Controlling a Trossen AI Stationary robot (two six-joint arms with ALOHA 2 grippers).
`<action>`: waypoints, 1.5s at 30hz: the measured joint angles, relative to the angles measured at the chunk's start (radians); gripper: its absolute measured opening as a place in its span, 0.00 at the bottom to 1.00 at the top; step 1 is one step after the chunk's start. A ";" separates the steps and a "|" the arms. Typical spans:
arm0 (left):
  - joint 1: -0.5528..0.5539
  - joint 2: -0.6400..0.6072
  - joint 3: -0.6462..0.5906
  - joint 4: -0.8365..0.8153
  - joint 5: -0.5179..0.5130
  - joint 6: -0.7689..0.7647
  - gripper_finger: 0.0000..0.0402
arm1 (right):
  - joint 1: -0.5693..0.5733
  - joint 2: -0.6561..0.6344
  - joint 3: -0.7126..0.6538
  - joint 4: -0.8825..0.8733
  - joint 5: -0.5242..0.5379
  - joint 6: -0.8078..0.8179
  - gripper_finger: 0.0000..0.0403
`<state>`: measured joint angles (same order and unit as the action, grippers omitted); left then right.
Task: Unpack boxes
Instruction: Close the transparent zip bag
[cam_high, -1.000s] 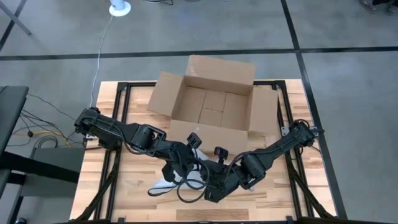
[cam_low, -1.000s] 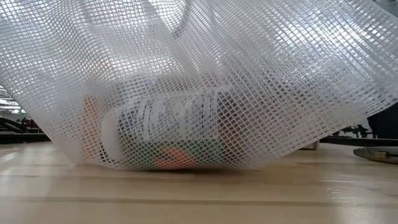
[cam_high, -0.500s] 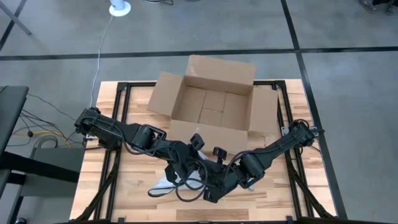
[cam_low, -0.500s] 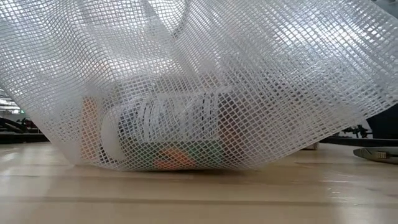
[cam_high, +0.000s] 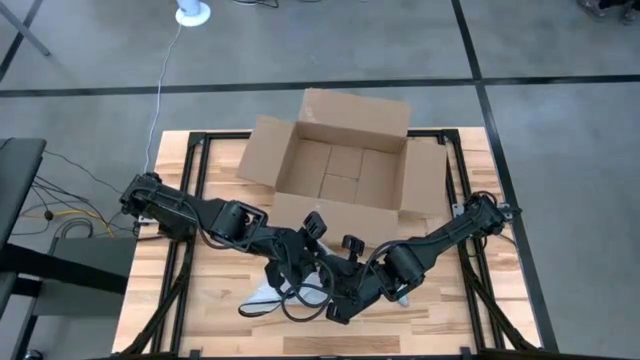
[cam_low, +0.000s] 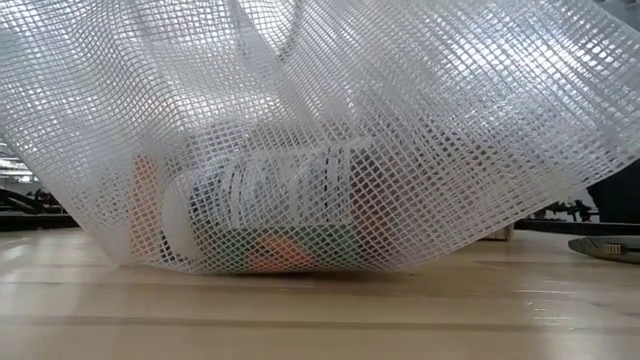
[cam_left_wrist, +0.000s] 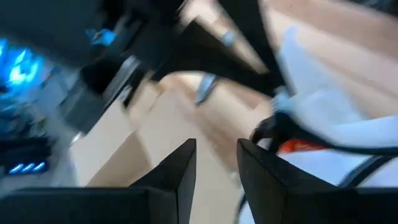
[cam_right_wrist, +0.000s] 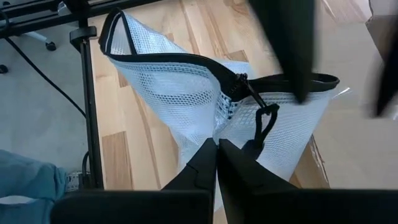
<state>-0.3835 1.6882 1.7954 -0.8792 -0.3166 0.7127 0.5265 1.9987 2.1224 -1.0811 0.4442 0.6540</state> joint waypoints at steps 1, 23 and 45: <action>0.002 0.000 0.000 -0.003 -0.020 -0.009 0.25 | 0.003 0.000 0.001 -0.002 0.000 0.000 0.00; 0.007 -0.063 -0.153 -0.297 0.112 -0.633 0.25 | 0.024 0.001 0.014 -0.136 0.001 -0.007 0.00; -0.043 -0.273 -0.637 0.287 0.189 -0.774 0.20 | 0.065 0.002 -0.066 -0.108 -0.076 0.143 0.00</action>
<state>-0.4268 1.4154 1.1587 -0.5919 -0.1275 -0.0611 0.5913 2.0006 2.0560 -1.1890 0.3683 0.7971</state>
